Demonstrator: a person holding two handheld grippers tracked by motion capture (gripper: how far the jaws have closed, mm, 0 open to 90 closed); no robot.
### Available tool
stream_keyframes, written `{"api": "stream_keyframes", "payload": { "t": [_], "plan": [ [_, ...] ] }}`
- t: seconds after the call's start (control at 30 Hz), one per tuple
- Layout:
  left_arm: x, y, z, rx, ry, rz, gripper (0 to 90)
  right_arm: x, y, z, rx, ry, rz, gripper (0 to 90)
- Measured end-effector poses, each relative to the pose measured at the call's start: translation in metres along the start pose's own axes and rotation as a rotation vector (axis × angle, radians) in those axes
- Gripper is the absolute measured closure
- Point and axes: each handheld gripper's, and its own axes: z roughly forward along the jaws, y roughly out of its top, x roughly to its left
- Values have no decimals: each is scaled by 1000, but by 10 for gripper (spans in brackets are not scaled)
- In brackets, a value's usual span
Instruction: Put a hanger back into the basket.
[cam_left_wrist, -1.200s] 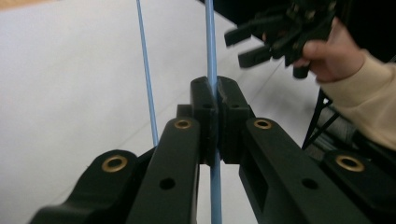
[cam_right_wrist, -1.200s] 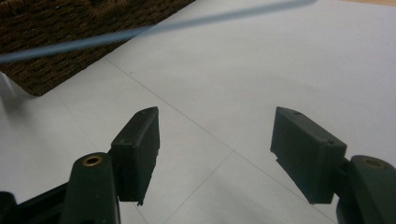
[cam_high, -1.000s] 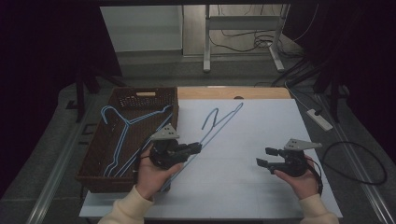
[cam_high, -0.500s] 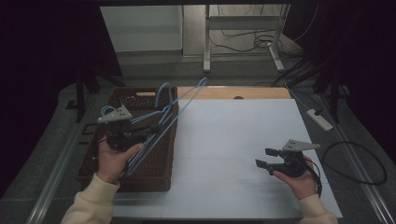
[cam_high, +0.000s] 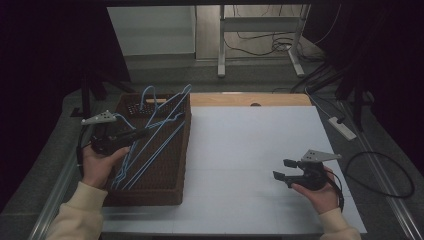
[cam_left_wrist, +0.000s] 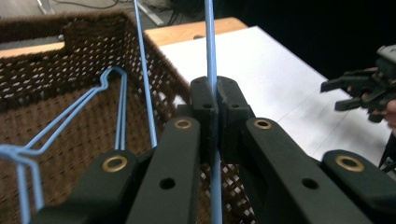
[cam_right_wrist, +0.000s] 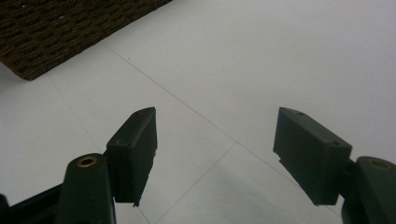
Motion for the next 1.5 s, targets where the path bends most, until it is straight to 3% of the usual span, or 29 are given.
{"api": "stream_keyframes", "payload": {
  "t": [0.23,0.5,0.6,0.83,1.0,1.13,1.23,1.27,1.3,1.33,1.5],
  "plan": [
    [9,-13,-7,36,-10,16,865,0,0,1,8,1,2,307],
    [21,-21,-7,50,-20,-11,865,1,0,2,13,-2,0,306],
    [21,-21,-4,68,-18,-7,865,1,0,3,14,-2,2,306],
    [29,-25,16,160,-1,0,865,1,-1,3,18,-4,0,306],
    [34,-30,24,188,2,-13,865,1,-1,4,22,-6,2,306],
    [40,-37,31,207,2,-54,865,2,-1,4,26,-5,-4,306],
    [44,-40,33,214,36,-86,864,2,-1,4,26,-7,-4,306],
    [47,-41,32,214,70,-104,864,2,-1,4,26,-7,-5,306],
    [47,-41,32,214,70,-104,864,2,-1,4,26,-7,-5,306],
    [48,-41,32,235,139,-113,864,2,-1,4,27,-8,-6,306],
    [53,-42,33,288,244,-132,861,2,-1,5,31,-8,-5,305]
  ]
}}
